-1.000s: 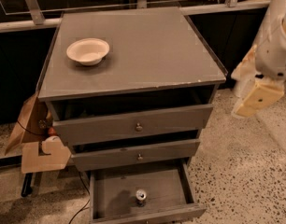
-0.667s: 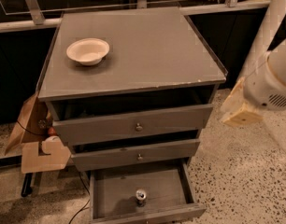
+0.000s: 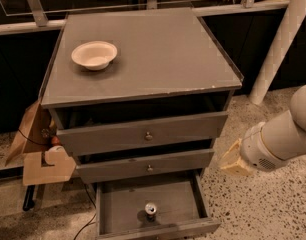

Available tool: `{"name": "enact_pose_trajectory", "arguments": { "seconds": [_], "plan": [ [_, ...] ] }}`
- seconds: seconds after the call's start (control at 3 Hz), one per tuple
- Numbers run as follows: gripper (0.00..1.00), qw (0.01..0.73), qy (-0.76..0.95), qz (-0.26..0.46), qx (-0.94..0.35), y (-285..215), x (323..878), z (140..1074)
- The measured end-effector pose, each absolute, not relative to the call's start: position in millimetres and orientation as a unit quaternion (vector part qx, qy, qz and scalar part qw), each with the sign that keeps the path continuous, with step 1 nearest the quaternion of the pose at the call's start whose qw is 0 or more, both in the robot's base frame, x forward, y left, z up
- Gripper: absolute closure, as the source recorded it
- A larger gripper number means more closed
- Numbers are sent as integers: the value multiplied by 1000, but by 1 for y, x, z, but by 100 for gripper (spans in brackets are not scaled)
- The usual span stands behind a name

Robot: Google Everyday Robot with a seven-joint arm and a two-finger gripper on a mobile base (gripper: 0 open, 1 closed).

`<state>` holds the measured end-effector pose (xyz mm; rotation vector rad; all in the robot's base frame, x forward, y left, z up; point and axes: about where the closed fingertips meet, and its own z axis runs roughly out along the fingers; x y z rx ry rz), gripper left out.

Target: Pick redbull can from bottom drawer and place on counter

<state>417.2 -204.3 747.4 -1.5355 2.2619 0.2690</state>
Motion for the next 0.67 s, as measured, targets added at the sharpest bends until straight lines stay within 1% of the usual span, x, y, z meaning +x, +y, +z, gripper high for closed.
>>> {"name": "enact_pose_trajectory", "arguments": {
  "seconds": [0.33,0.67],
  "plan": [
    [100,196,807,96,-548,-204,417,747],
    [100,210,802,107,-549,-208,418,705]
  ]
}}
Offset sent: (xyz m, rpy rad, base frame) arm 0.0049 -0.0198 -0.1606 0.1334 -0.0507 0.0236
